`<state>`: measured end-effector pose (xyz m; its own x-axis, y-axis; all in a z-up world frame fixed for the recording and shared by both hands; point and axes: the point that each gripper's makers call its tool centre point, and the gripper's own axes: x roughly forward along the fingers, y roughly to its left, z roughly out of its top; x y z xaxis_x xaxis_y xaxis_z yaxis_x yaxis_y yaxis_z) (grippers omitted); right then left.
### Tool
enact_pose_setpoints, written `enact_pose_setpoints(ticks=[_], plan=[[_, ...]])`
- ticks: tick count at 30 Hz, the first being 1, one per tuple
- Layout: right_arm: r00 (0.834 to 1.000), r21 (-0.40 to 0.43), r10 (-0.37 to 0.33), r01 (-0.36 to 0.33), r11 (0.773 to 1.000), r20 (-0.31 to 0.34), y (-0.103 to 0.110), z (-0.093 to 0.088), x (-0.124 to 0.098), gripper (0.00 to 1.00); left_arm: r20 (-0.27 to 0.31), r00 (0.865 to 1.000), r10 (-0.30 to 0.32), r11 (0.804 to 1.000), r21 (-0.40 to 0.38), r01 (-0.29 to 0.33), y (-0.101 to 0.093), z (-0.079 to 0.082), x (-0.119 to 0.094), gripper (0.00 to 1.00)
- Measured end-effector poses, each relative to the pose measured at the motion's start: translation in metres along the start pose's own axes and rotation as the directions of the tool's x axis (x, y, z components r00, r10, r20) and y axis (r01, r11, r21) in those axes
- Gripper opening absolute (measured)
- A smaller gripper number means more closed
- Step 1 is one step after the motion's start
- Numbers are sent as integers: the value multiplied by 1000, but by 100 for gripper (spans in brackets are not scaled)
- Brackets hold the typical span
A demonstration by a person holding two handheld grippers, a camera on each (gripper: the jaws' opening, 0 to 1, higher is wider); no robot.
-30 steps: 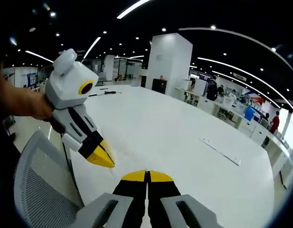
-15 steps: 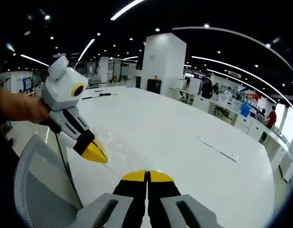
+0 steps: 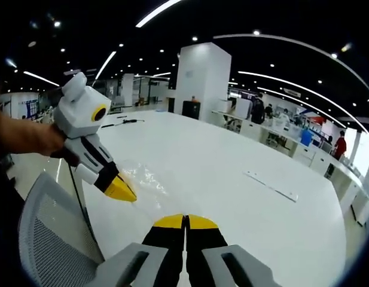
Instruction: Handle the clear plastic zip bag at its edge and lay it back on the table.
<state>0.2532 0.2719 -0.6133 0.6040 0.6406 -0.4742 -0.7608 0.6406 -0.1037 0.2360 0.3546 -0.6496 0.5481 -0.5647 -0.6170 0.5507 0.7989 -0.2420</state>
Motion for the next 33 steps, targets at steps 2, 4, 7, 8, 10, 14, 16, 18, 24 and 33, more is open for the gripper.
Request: enact_pose_setpoints(ticks=[2,4,7,8,10,14,16,18,24,33], plan=[[1000,2,-2,2,1000,-1,0,-1,-1,0,-2,1000,1,1000,6,-1,0,0,0,0],[1000,4,-5,5,1000,0,-1,-1,-1,0,0,1000,4,1000,9,-4,1,2,0,0],[1000,7,-9,9,1000,0,-2,-2,-1,0,-2,1000,5,1000,14,-5,0,3,1,0],[1000,7,-8,8,1000,0,-2,-2,-1,0,-4,1000,5,1000,15,-4,0,3,1,0],[1000,2,-10,10,1000,-2,-2,-2,-1,0,-5,1000,5,1000,20,-5,1,4,2,0],[1000,3,-8,8,1000,-4,-2,-2,-1,0,-6,1000,-3,1000,27,3,-1,5,4,0],[1000,-1,-7,7,1000,-4,-1,-2,0,0,0,1000,-6,999,39,6,-2,7,5,0],[1000,2,-7,7,1000,-2,0,-1,0,0,6,1000,-7,999,47,7,-3,10,5,0],[1000,4,-12,12,1000,1,-2,0,0,0,18,999,-44,994,103,42,-16,16,8,0],[999,5,-46,46,999,-13,-9,-5,-2,0,0,995,-101,977,191,100,-40,13,7,14]])
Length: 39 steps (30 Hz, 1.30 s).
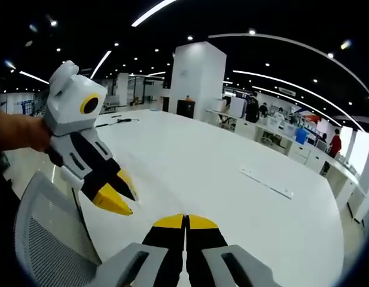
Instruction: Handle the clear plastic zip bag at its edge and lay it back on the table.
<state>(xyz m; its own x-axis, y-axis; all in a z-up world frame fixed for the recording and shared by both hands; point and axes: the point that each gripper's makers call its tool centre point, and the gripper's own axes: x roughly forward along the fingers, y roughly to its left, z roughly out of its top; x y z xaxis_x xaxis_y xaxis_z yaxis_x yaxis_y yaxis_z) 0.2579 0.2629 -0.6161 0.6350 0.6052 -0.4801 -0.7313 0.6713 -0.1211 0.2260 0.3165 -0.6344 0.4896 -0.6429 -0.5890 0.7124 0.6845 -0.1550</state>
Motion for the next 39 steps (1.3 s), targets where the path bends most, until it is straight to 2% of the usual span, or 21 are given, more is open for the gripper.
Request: enact_pose_setpoints(ticks=[9,14,21,24,27,33,39], plan=[[1000,-19,-17,17,1000,-26,-8,-14,2,0,10,999,-40,998,44,39,-17,-1,-22,24],[999,-34,-37,36,999,-40,-13,-21,1,0,31,999,-27,996,80,25,-11,-5,-39,33],[995,-25,-86,85,996,-48,-25,-27,-5,0,106,994,1,993,115,-13,3,2,-58,38],[992,-27,-117,116,993,-53,-31,-29,-8,0,138,990,15,986,163,-38,8,2,-63,42],[987,-14,-147,146,989,-57,-38,-34,-12,0,133,991,24,983,175,-48,10,-3,-66,46],[986,-7,-150,150,989,-75,-38,-42,-12,0,128,991,44,987,149,-63,17,-11,-71,47],[990,12,-104,106,994,-99,-27,-49,-5,0,133,990,51,987,147,-71,21,-17,-78,54]])
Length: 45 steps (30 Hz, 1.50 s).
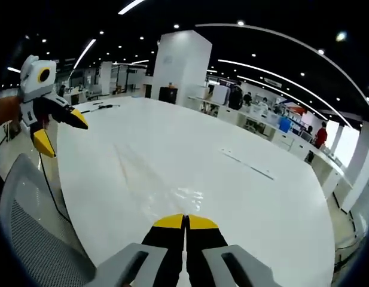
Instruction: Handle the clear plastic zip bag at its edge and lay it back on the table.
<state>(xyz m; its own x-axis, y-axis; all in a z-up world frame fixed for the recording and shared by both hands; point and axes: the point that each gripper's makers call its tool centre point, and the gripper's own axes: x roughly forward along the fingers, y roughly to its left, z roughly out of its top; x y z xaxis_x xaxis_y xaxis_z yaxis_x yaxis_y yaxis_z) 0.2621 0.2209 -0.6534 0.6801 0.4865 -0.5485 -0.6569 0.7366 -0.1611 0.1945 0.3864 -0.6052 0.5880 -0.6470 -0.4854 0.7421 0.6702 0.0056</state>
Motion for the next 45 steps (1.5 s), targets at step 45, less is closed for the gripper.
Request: enact_pose_setpoints(ticks=[45], plan=[[979,134,139,-119,984,-150,33,-49,64,0,-13,1000,14,1000,-27,-14,5,-30,-19,66]])
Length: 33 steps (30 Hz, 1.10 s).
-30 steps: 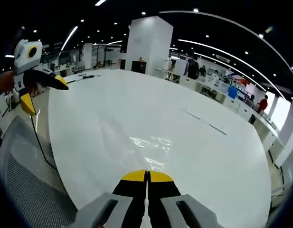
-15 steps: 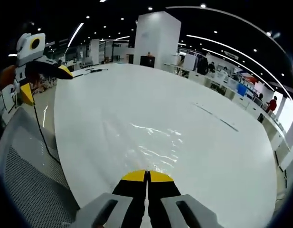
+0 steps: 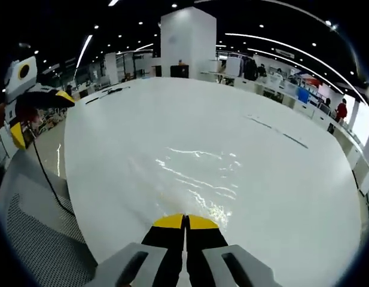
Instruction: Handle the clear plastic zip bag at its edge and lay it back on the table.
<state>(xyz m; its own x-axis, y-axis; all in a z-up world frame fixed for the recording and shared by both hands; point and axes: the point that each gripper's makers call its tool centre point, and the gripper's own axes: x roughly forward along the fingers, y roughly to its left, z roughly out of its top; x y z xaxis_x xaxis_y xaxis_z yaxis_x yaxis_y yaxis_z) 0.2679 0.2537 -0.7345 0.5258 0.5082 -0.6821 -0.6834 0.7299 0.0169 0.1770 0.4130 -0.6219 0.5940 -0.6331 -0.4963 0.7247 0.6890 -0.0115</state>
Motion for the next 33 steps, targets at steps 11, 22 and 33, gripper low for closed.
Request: enact_pose_setpoints(ticks=[11,22,33], plan=[[997,119,-76,75,990,4,-19,-1,-3,0,4,1000,-8,1000,6,8,-1,1,2,66],[998,75,61,-60,995,-13,18,-6,2,0,-7,1000,0,1000,-4,0,1,-6,-2,67],[993,-49,108,-110,993,-47,29,-9,12,0,-3,1000,14,1000,-22,-14,1,-12,-8,67]])
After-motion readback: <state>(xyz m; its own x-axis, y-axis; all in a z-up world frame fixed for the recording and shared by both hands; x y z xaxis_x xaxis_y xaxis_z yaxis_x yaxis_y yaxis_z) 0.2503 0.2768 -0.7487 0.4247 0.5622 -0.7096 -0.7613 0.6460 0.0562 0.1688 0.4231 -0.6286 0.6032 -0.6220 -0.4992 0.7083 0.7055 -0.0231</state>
